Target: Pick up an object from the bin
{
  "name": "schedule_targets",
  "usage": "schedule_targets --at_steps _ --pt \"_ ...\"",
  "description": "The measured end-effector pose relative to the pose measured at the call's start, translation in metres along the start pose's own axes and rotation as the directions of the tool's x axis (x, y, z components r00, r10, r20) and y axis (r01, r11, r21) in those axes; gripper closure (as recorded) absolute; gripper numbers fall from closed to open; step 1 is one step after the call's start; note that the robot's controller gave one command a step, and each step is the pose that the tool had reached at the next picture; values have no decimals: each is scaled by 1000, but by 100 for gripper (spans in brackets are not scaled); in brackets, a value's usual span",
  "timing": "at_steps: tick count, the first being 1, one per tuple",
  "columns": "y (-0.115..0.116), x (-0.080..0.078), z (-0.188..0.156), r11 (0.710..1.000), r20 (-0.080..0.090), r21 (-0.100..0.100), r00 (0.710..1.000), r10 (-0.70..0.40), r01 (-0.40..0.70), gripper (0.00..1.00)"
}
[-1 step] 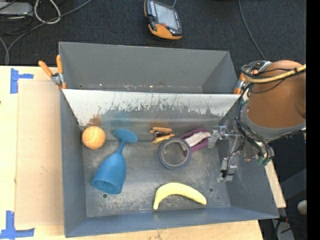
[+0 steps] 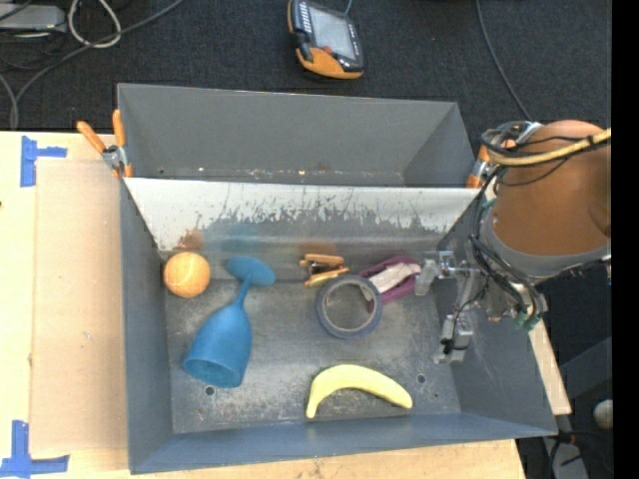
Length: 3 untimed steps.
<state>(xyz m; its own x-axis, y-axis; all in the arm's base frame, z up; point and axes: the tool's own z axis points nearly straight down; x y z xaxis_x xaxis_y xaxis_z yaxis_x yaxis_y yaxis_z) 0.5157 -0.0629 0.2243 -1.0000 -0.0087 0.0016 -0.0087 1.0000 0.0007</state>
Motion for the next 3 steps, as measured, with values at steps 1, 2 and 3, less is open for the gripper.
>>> schedule_targets --at_steps 1,2,3 --pt "16 2 67 991 1 0 991 -137 137 0" --pt "77 3 87 988 4 -2 988 -156 156 0" --pt "53 13 147 956 -6 -1 955 -295 295 0"
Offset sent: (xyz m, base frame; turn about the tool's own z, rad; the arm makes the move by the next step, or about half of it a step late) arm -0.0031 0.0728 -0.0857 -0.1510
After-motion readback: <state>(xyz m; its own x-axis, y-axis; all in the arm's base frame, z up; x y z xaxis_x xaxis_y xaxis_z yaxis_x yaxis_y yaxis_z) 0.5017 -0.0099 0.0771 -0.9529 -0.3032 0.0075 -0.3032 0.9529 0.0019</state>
